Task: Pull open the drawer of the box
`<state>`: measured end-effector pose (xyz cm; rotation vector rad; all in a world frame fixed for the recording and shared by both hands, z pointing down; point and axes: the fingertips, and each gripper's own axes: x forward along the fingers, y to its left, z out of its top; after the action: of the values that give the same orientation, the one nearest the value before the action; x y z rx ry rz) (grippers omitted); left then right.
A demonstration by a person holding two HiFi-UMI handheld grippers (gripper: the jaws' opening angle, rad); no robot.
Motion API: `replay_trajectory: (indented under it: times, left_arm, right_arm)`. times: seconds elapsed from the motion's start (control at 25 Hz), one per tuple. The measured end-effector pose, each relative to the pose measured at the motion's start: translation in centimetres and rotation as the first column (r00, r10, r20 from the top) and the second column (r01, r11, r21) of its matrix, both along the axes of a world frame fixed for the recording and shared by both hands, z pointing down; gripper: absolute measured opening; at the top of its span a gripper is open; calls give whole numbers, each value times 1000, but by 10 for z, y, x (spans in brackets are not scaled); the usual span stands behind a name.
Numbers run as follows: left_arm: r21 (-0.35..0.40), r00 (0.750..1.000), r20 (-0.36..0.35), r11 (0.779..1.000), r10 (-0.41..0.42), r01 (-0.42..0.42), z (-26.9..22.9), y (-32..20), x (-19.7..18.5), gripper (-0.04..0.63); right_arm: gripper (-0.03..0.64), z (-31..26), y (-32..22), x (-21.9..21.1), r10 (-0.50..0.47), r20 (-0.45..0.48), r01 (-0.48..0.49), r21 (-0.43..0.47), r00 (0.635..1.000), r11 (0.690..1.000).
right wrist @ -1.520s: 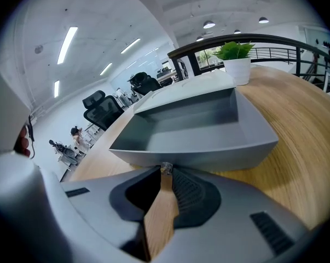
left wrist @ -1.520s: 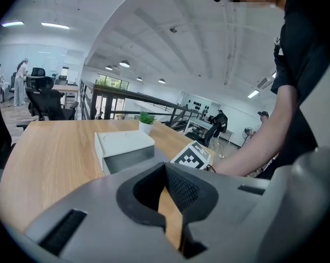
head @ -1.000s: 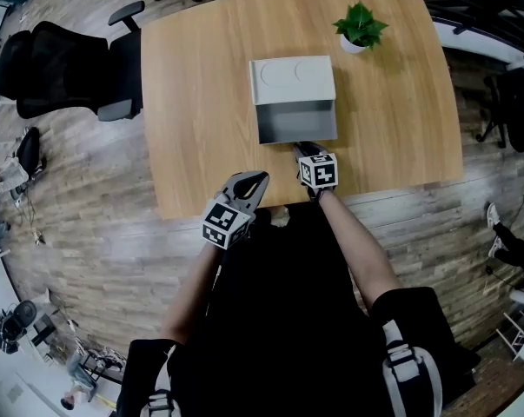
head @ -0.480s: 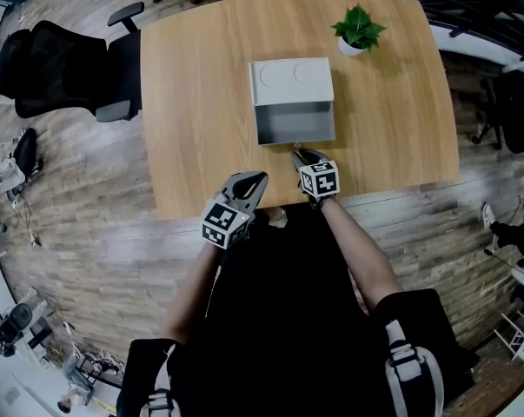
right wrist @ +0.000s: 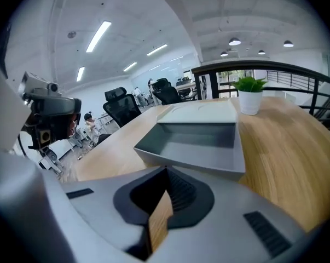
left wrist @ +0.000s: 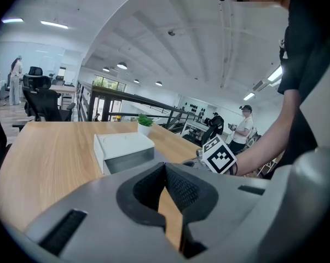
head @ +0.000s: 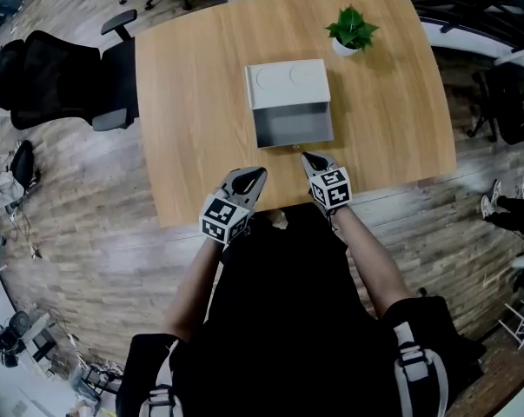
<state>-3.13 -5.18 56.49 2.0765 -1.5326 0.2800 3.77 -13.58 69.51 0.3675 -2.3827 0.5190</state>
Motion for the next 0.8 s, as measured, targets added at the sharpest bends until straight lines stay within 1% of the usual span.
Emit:
replay_trajectory:
  times: [0.2,0.44,0.56,0.8]
  left_arm:
    - [19,999,-6,999,49,-49,-6,0,-5,23]
    - [26,993,-15,993,114,-114,-5,13,-13,23]
    - [22,990,-22,991,136,-135,-4,22,-14,23]
    - [21,981,-34,982,189,-188,-6,42,-8,23]
  right_arm:
    - [25,-29,-3,9,24,19,-26,84,1000,996]
    - [23,-56,16,17,55,22,-58,171,998,984]
    - [23,-68,32,19,71,34,-76,191,997,979]
    - [23,-89,58,19,139,71,-151,201,988,968]
